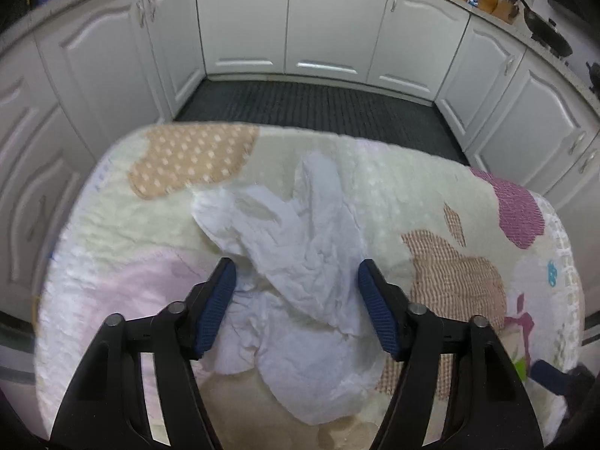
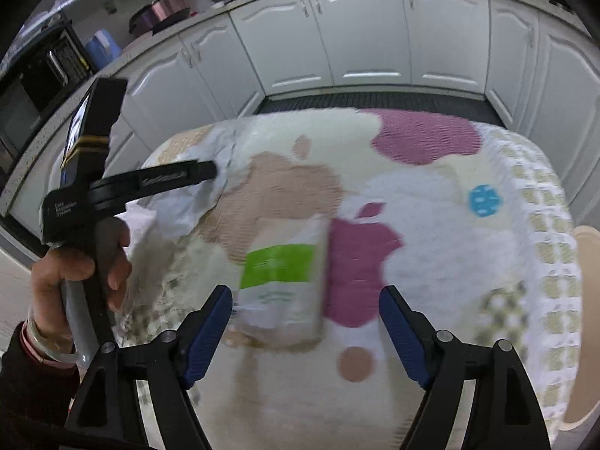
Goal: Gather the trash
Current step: 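Grasp the white plastic bag with the left tool while the right tool grasps the green-labelled snack bag, then carry the plastic bag and snack bag with both tools over the beige bin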
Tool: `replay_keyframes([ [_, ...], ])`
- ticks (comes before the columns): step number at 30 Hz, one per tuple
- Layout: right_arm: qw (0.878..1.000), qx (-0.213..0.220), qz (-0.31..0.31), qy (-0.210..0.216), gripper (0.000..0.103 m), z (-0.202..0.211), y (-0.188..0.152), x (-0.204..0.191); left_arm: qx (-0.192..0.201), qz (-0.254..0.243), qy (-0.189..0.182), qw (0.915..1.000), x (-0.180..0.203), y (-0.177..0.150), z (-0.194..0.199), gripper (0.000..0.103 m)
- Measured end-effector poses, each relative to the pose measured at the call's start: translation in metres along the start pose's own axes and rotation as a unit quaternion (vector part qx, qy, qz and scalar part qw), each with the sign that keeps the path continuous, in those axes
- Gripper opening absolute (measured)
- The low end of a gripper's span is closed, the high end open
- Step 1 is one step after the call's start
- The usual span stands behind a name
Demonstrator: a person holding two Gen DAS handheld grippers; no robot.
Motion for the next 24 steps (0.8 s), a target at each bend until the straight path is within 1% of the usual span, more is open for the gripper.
replay_keyframes([
  [2,1.0,0.006,0.01,-0.006,0.078,-0.009,0.003,-0.009,0.007,-0.013,0.007,0.9999,-0.001,-0.003,0.006,0.025],
  [4,1.0,0.014,0.012,-0.016,0.077,-0.015,0.005,-0.01,0.006,-0.011,-0.012,0.9999,-0.002,-0.008,0.013,0.02],
  [5,0.999,0.021,0.013,-0.023,0.064,-0.015,0.006,-0.008,0.009,-0.006,-0.023,0.9997,-0.003,-0.01,0.019,0.018],
  [6,0.999,0.024,0.016,-0.029,0.046,-0.013,0.006,-0.007,0.012,-0.002,-0.031,0.9994,-0.003,-0.012,0.024,0.018],
  [7,0.999,0.023,0.018,-0.024,0.046,-0.012,0.006,-0.007,0.016,0.0,-0.037,0.9992,-0.002,-0.014,0.031,0.017],
  [8,1.0,0.023,0.017,-0.013,0.043,-0.007,0.003,-0.006,0.022,0.0,-0.042,0.9989,0.0,-0.016,0.038,0.017],
  [9,1.0,0.023,0.017,-0.011,0.04,-0.004,0.001,-0.005,0.026,-0.001,-0.047,0.9986,0.002,-0.017,0.043,0.017],
  [13,0.999,0.039,0.015,-0.008,0.039,0.019,-0.007,0.008,0.041,-0.015,-0.063,0.9971,0.021,-0.028,0.066,0.017],
  [15,0.999,0.047,0.005,-0.002,0.039,0.031,-0.012,0.017,0.049,-0.03,-0.067,0.9961,0.037,-0.035,0.076,0.017],
  [18,0.998,0.058,-0.003,-0.004,0.039,0.047,-0.018,0.031,0.058,-0.047,-0.076,0.9943,0.062,-0.044,0.088,0.017],
  [24,0.997,0.073,-0.023,-0.019,0.039,0.073,-0.032,0.067,0.061,-0.081,-0.086,0.9911,0.109,-0.056,0.096,0.017],
])
Point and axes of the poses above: each gripper's, at about its wrist camera, not at the fingertips, and z roughly against the way its jaws point, x to its right, y to its top, the point moved 7 cm from there along -z, roughly the way its jaws point, and after that the axes turned 12 degrees about -y, right-handed, at the moved point
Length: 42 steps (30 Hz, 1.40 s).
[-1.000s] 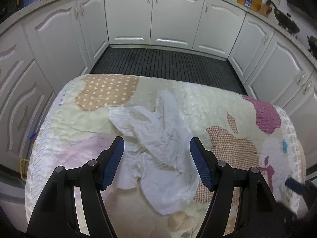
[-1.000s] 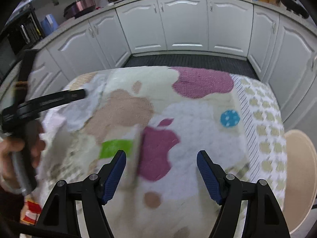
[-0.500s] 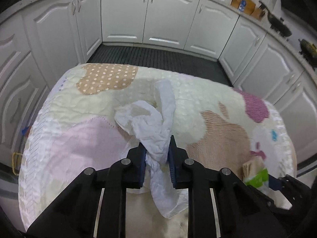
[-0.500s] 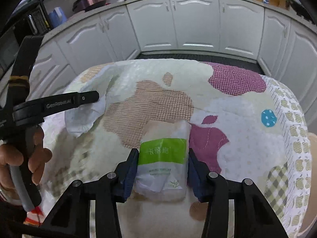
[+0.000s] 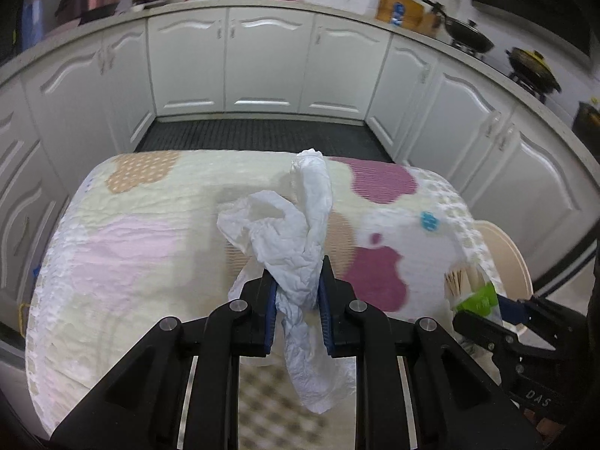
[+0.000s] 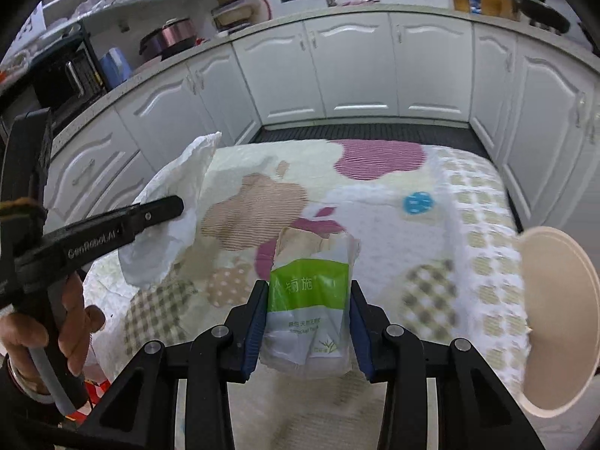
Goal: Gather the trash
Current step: 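Carry the plastic bag and snack bag with both tools over the beige bin, then open both tools to drop the plastic bag and snack bag into the bin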
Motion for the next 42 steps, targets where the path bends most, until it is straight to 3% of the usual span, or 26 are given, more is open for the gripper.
replay_keyframes([
  [12,0.997,0.021,-0.048,-0.063,0.039,0.044,-0.019,0.094,-0.008,-0.07,-0.045,0.9965,0.11,-0.005,-0.018,0.017],
  [24,0.987,0.022,-0.11,-0.117,0.039,0.067,-0.04,0.179,-0.036,-0.107,-0.1,0.9885,0.2,-0.015,-0.053,0.017],
  [33,0.98,0.01,-0.141,-0.141,0.039,0.063,-0.052,0.222,-0.059,-0.13,-0.122,0.9823,0.246,-0.019,-0.083,0.017],
  [42,0.975,-0.011,-0.168,-0.147,0.039,0.044,-0.063,0.256,-0.079,-0.139,-0.12,0.98,0.266,-0.023,-0.114,0.017],
])
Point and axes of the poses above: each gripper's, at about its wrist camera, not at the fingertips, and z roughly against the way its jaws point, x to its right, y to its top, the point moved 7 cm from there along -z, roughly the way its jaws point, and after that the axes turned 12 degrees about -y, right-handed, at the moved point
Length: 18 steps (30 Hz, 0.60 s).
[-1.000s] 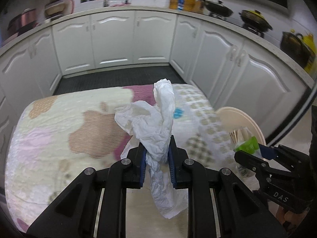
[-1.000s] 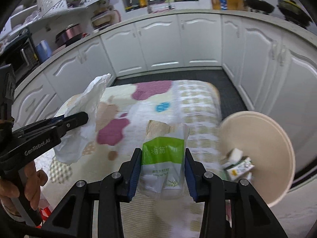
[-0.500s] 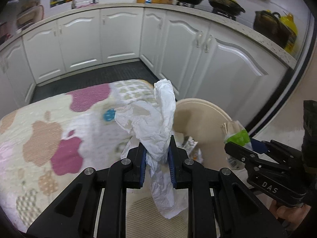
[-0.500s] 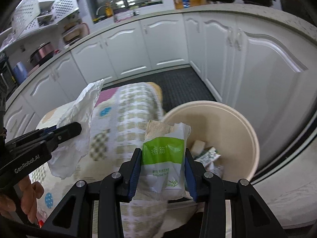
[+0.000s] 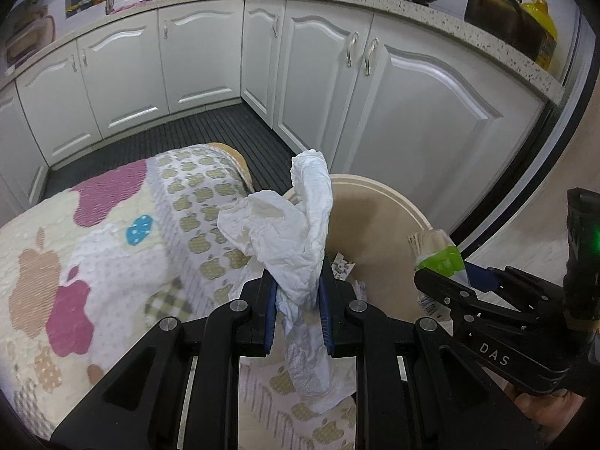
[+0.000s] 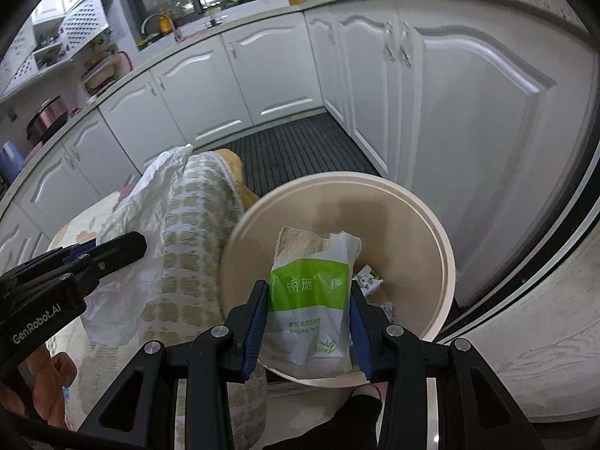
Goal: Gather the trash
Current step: 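Open both tools to drop the plastic bag and snack bag into the bin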
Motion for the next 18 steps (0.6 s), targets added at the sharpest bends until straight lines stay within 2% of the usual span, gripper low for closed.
replay_keyframes([
  [7,1.0,-0.006,-0.008,-0.013,0.039,-0.015,0.003,0.013,-0.011,0.0,-0.004,0.9999,0.007,0.003,-0.023,0.017],
  [8,1.0,-0.007,-0.011,-0.015,0.042,-0.018,0.005,0.015,-0.011,0.001,-0.005,0.9999,0.008,0.003,-0.026,0.018],
  [9,1.0,-0.008,-0.016,-0.015,0.05,-0.02,0.005,0.017,-0.01,0.002,-0.006,0.9999,0.008,0.004,-0.028,0.018],
  [12,0.999,-0.015,-0.028,-0.021,0.052,-0.026,0.006,0.024,-0.01,0.005,-0.012,0.9999,0.01,0.004,-0.034,0.033],
  [14,0.999,-0.016,-0.029,-0.024,0.052,-0.027,0.006,0.026,-0.009,0.01,-0.015,0.9998,0.009,0.004,-0.037,0.051],
  [18,0.999,-0.016,-0.023,-0.03,0.053,-0.026,0.001,0.029,-0.012,0.019,-0.015,0.9997,0.005,0.0,-0.038,0.055],
])
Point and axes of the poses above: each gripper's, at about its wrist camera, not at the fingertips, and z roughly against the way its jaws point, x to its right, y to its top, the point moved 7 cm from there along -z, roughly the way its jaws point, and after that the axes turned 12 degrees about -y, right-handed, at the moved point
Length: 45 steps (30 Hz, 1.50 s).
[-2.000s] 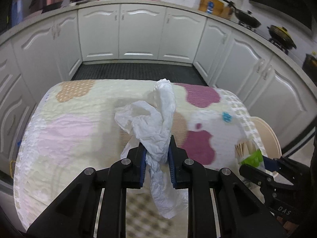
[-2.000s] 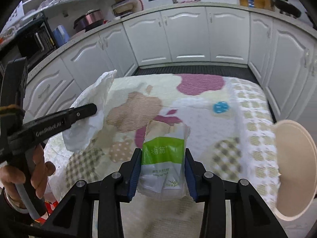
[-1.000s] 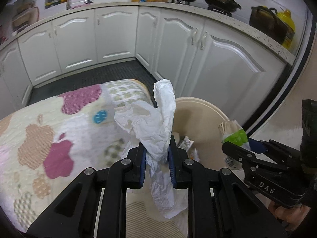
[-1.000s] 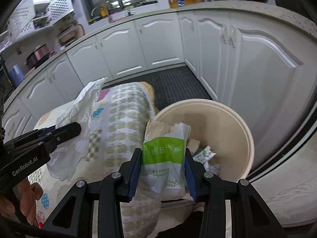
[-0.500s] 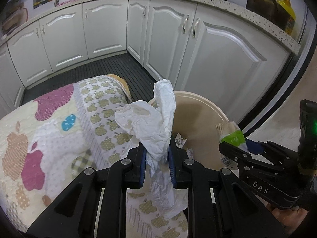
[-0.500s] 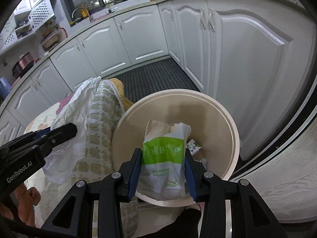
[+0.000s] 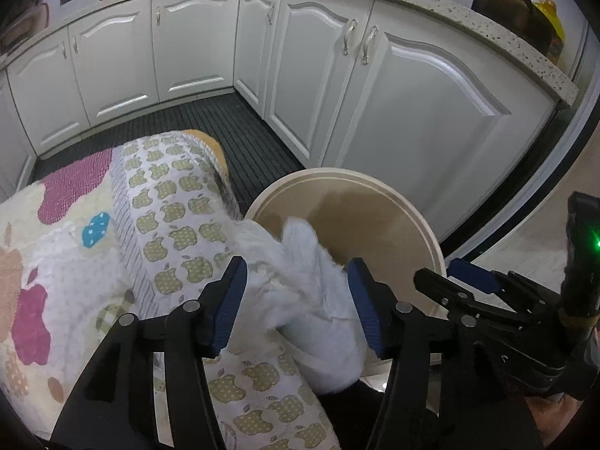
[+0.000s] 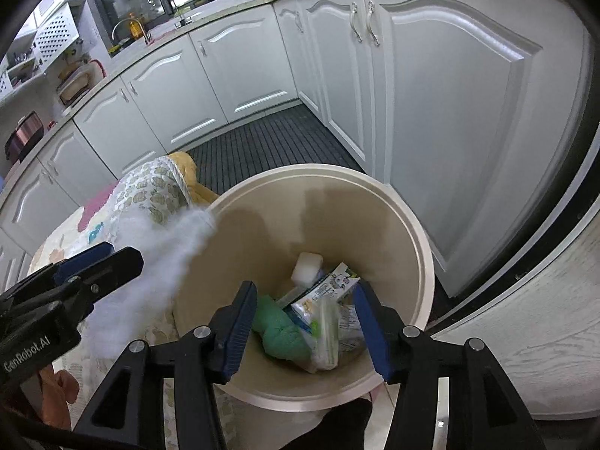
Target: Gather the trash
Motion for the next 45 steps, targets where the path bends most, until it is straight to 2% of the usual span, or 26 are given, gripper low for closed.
replay_keyframes([
  [4,1.0,-0.004,0.002,0.003,0.053,0.002,-0.004,-0.001,0.0,0.002,0.003,1.0,-0.002,-0.004,0.005,0.055],
  [9,1.0,0.007,0.005,0.0,0.055,0.012,-0.01,-0.005,0.022,-0.005,0.019,0.9996,-0.001,-0.007,0.021,0.055],
  [12,1.0,0.022,0.001,0.002,0.065,0.024,-0.012,-0.01,0.041,-0.011,0.029,0.9987,0.0,-0.009,0.036,0.055],
  [21,0.998,0.065,0.002,-0.002,0.068,0.063,-0.013,-0.02,0.09,-0.047,0.069,0.9925,0.004,-0.01,0.08,0.055],
  [31,0.994,0.106,0.0,-0.002,0.073,0.107,-0.016,-0.027,0.138,-0.064,0.089,0.9842,0.012,-0.016,0.128,0.055],
  [35,0.992,0.129,-0.005,-0.001,0.074,0.127,-0.012,-0.03,0.156,-0.063,0.089,0.9818,0.014,-0.017,0.147,0.055],
  [39,0.987,0.16,-0.009,-0.002,0.08,0.15,-0.007,-0.034,0.175,-0.055,0.086,0.9793,0.015,-0.018,0.165,0.055],
  [45,0.981,0.195,-0.008,-0.004,0.081,0.177,-0.001,-0.042,0.201,-0.057,0.092,0.9737,0.018,-0.017,0.19,0.055],
])
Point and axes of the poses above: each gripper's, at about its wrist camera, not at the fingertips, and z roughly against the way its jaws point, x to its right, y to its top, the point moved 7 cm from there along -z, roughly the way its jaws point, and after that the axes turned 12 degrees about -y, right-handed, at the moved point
